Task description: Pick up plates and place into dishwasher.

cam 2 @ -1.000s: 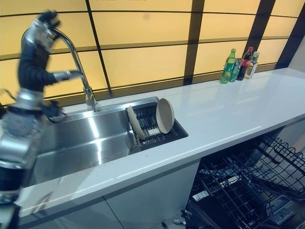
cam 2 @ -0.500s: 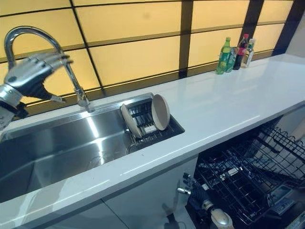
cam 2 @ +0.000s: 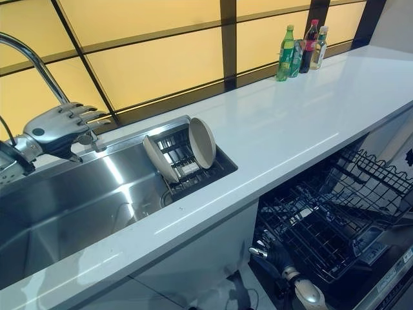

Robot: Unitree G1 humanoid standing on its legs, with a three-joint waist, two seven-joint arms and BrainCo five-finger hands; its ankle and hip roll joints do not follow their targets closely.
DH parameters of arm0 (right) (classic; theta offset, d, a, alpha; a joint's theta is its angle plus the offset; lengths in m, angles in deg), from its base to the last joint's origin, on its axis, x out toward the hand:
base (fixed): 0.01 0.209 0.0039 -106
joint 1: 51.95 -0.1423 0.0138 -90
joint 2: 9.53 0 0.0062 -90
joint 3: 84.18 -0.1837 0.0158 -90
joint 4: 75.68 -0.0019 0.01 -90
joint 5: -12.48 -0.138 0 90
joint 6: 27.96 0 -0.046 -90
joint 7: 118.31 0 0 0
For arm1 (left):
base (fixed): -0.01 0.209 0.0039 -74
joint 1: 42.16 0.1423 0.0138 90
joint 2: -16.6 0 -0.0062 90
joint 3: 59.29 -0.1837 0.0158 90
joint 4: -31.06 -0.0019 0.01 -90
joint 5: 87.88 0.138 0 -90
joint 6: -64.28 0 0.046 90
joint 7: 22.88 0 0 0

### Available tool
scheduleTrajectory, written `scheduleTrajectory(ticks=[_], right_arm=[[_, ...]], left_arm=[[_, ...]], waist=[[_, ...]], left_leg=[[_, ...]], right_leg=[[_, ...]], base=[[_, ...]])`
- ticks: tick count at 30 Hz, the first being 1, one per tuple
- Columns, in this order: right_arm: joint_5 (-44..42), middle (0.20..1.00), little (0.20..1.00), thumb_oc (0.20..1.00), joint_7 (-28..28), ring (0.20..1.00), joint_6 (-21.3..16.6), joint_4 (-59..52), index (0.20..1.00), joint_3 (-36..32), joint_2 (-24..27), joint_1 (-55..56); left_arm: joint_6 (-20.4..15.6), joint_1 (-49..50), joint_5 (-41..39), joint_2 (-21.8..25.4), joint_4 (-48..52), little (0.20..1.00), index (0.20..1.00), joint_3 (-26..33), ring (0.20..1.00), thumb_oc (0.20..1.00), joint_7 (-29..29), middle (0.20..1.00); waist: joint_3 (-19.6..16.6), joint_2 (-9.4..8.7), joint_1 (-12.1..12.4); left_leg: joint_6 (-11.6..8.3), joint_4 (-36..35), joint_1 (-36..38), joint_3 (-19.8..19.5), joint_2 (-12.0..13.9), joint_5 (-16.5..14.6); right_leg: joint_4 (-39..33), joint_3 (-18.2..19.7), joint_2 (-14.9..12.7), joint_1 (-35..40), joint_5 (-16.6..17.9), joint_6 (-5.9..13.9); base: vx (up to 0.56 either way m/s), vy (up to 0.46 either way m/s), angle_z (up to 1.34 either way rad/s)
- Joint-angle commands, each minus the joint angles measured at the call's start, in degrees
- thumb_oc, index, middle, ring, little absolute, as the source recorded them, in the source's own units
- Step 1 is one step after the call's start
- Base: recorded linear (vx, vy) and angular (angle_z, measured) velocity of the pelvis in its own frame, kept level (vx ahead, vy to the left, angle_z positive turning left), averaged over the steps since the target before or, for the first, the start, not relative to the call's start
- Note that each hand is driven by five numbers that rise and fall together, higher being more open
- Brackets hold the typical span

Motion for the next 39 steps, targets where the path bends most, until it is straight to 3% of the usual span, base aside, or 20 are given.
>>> scheduleTrajectory(ticks=[1, 8, 22, 39], right_arm=[[-2.01, 1.000, 1.000, 1.000, 0.02, 1.000, -3.27, -5.22, 1.000, -1.12, 1.66, -1.65], [-2.33, 1.000, 1.000, 1.000, 0.39, 1.000, -2.56, -3.58, 1.000, -1.37, 1.44, -1.51], [-1.03, 1.000, 1.000, 1.000, -0.32, 1.000, -1.61, -3.94, 1.000, -2.21, 1.48, -1.15], [-1.03, 1.000, 1.000, 1.000, -2.73, 1.000, -1.55, -5.56, 1.000, -2.77, 2.54, -2.75]], left_arm=[[1.29, 0.01, 2.40, 1.27, -4.86, 1.000, 1.000, 6.73, 1.000, 1.000, 6.31, 1.000], [4.67, 0.67, 4.28, -1.06, -5.91, 1.000, 1.000, 7.48, 1.000, 1.000, 12.84, 1.000], [4.40, -3.13, 4.75, -5.90, -7.90, 1.000, 1.000, 4.43, 1.000, 1.000, 22.21, 1.000], [5.72, -10.71, 4.58, -9.12, -9.58, 1.000, 1.000, -4.26, 1.000, 1.000, 13.99, 1.000]], waist=[[3.55, -0.49, -1.16], [3.95, -0.88, -1.50], [4.56, -1.25, -3.61], [9.15, -2.18, -5.95]], left_leg=[[3.15, 0.50, -0.67, 5.32, -6.11, -5.97], [3.16, 0.50, -0.81, 5.39, -6.03, -6.03], [3.34, 0.50, 0.01, 6.42, -5.85, -6.47], [4.07, 0.93, -1.69, 7.23, -5.93, -6.55]], right_leg=[[0.66, 1.17, 0.77, -1.46, -4.35, 4.64], [0.75, 1.51, 0.86, -1.61, -4.48, 4.60], [1.19, 3.52, 1.21, -1.71, -4.66, 4.44], [2.63, 6.26, 1.81, -5.08, -4.27, 4.64]], base=[[-0.03, 0.042, -0.02], [-0.01, 0.019, -0.03], [0.01, 0.033, -0.05], [-0.01, 0.019, -0.08]])
